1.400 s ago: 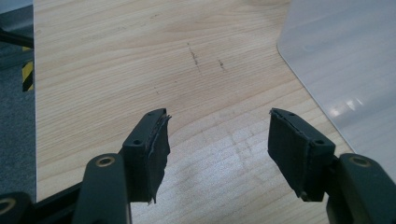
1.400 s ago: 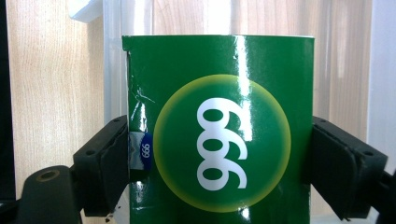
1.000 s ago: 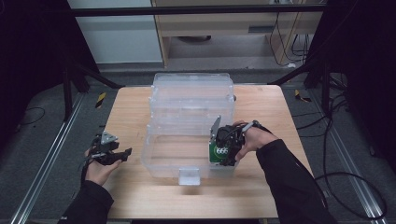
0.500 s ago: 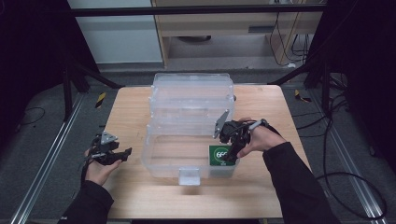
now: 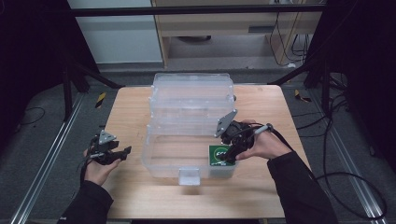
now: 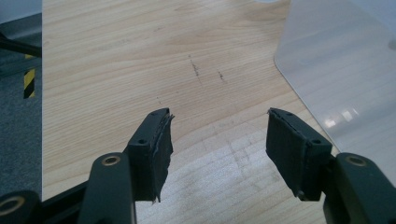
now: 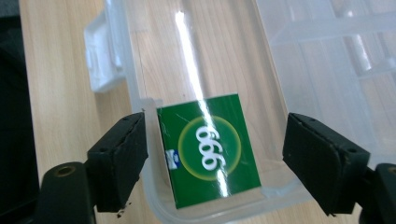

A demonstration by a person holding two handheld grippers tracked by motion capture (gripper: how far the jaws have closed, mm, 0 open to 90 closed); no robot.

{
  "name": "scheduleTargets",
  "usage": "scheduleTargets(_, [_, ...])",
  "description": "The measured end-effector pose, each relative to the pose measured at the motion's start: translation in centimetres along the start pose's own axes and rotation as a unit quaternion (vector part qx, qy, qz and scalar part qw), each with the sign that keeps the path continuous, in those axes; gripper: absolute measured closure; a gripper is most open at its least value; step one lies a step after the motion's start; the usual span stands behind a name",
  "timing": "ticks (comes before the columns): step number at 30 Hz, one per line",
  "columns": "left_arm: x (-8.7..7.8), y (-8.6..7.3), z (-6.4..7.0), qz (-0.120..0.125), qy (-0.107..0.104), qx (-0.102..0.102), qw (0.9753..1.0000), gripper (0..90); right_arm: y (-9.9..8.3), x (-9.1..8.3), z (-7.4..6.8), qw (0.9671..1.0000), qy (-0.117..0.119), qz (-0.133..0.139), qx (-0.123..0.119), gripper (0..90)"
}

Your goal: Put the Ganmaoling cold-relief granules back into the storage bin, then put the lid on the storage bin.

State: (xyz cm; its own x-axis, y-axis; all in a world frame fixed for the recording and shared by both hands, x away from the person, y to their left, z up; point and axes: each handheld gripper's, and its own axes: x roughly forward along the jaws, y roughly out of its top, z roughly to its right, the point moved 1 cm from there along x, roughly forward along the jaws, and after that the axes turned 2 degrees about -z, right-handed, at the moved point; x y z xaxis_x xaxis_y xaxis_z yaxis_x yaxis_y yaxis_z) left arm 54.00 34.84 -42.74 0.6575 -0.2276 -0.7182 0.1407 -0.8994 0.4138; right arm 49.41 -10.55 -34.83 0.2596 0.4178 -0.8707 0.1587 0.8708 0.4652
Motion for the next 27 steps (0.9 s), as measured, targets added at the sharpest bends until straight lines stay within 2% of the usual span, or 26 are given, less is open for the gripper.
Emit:
scheduleTargets(2, [-0.1,0.0,0.0,0.001,0.002,-0.004,1.0000,40.1,0.1,0.1,-0.3,0.9999,0.003,0.012,0.005,26.8])
scheduleTargets(6, [0.0,-0.1,0.1,0.000,0.001,-0.010,0.9999,40.4,0.5,0.6,-0.8,0.9998,0.010,0.017,0.005,29.5])
scheduleTargets(14, [-0.2,0.0,0.1,0.004,0.002,-0.013,0.9999,40.6,1.2,1.6,-1.6,0.9994,0.025,0.023,0.001,30.1])
scheduleTargets(17, [-0.2,0.0,0.1,0.004,0.003,-0.014,0.9999,40.7,1.5,2.1,-1.8,0.9990,0.033,0.028,0.009,30.4])
scheduleTargets(20, [-0.3,0.0,0.1,0.006,0.003,-0.019,0.9998,40.8,1.6,2.8,-2.0,0.9991,0.035,0.021,0.010,31.4])
scheduleTargets(24, [-0.3,-0.1,-0.1,0.004,0.003,-0.013,0.9999,41.2,1.8,3.5,-2.1,0.9990,0.040,0.018,0.007,32.8])
scheduleTargets(26, [-0.4,-0.2,-0.1,0.004,0.004,-0.017,0.9998,41.6,1.9,3.7,-2.1,0.9989,0.042,0.018,0.007,34.3])
scheduleTargets(27, [-0.4,-0.2,0.0,0.005,0.006,-0.025,0.9996,41.8,1.9,3.8,-2.2,0.9990,0.042,0.017,0.007,35.0])
